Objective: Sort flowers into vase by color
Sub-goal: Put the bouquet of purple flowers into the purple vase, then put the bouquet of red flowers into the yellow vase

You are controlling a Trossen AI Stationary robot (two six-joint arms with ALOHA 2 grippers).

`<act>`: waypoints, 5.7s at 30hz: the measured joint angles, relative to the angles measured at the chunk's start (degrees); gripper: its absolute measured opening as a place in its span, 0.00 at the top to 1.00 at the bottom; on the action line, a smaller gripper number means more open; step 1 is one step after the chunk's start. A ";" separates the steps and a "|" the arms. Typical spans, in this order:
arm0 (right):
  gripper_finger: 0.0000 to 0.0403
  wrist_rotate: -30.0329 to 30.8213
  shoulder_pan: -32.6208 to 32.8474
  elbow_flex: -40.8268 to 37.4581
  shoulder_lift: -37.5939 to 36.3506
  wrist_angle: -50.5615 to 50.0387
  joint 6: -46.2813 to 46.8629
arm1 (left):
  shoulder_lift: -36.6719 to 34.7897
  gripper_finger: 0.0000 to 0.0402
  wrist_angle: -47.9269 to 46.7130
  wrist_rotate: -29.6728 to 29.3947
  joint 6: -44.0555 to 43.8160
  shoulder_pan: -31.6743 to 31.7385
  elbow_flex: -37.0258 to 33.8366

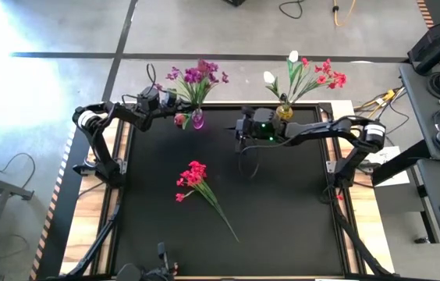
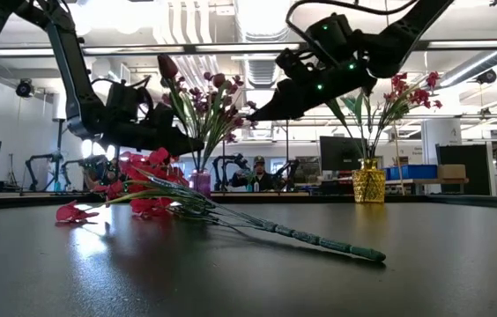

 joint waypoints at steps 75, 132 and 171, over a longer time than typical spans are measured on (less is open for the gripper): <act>0.98 9.55 3.50 0.78 -2.85 -7.34 -0.31 | -31.57 0.80 -12.00 -3.66 16.92 2.38 -23.43; 0.37 13.26 30.71 44.10 33.48 -56.84 48.95 | -55.50 0.81 -10.26 -0.44 4.24 0.42 -34.72; 0.38 7.17 24.46 48.81 32.67 -76.51 41.74 | -55.50 0.81 -10.43 -0.39 5.31 0.44 -34.72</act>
